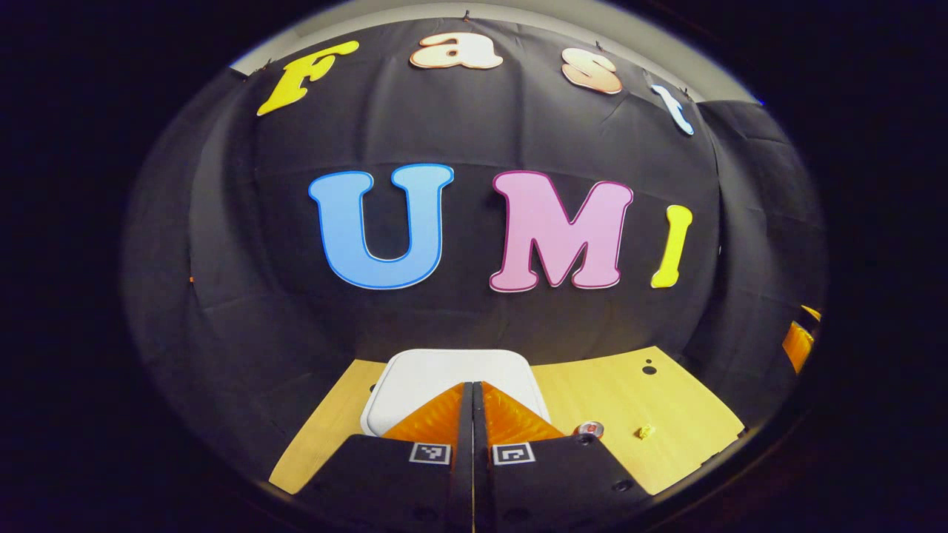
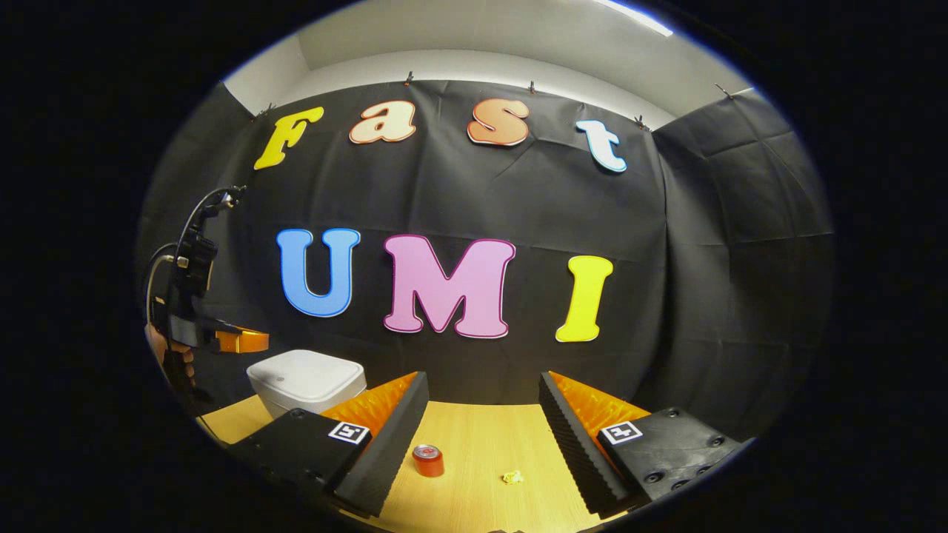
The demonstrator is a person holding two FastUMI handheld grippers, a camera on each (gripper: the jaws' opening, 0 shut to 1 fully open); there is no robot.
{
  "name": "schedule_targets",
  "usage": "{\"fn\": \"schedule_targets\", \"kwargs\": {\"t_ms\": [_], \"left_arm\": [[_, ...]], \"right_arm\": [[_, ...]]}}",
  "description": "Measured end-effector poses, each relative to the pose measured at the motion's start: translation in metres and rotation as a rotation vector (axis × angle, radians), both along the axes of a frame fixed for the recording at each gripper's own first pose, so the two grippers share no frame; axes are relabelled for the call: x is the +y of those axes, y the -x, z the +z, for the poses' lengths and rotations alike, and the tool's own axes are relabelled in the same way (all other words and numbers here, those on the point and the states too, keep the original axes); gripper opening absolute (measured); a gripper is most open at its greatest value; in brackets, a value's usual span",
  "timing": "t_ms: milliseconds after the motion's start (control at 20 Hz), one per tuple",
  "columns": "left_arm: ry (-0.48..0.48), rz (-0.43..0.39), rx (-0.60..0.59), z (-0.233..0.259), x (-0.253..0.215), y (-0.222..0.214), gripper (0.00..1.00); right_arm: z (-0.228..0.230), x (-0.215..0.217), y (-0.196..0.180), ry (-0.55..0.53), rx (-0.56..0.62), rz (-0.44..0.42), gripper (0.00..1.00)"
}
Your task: Press the lid of the desktop garbage bin to open it, pick up the crumpled paper on the desktop and throw it into the bin, then pick up the pop can on the desktop and drop it into the bin, and finally close the garbage bin lid.
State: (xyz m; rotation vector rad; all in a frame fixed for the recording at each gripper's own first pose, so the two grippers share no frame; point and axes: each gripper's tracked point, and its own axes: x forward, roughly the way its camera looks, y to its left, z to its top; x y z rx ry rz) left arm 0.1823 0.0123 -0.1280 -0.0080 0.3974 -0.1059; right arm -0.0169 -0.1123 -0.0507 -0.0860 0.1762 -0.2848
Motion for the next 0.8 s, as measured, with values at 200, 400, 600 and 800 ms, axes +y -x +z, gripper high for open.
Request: {"fn": "schedule_targets", "kwargs": {"t_ms": [200,400,600,800], "left_arm": [[-0.002,-0.034,0.082,-0.032,0.001,-0.02,0.06],[-0.018,-0.056,0.155,-0.064,0.001,-0.024,0.06],[-0.001,-0.048,0.177,-0.081,0.001,-0.023,0.06],[0.003,-0.049,0.174,-0.089,0.002,-0.025,0.06]], "right_arm": [[-0.013,-0.011,-0.008,-0.014,0.018,-0.018,0.97],[-0.024,-0.017,-0.011,-0.02,0.042,-0.025,0.96],[-0.021,-0.023,-0.013,-0.022,0.024,-0.038,0.96],[-0.023,-0.031,-0.015,-0.06,0.031,-0.068,0.97]]}}
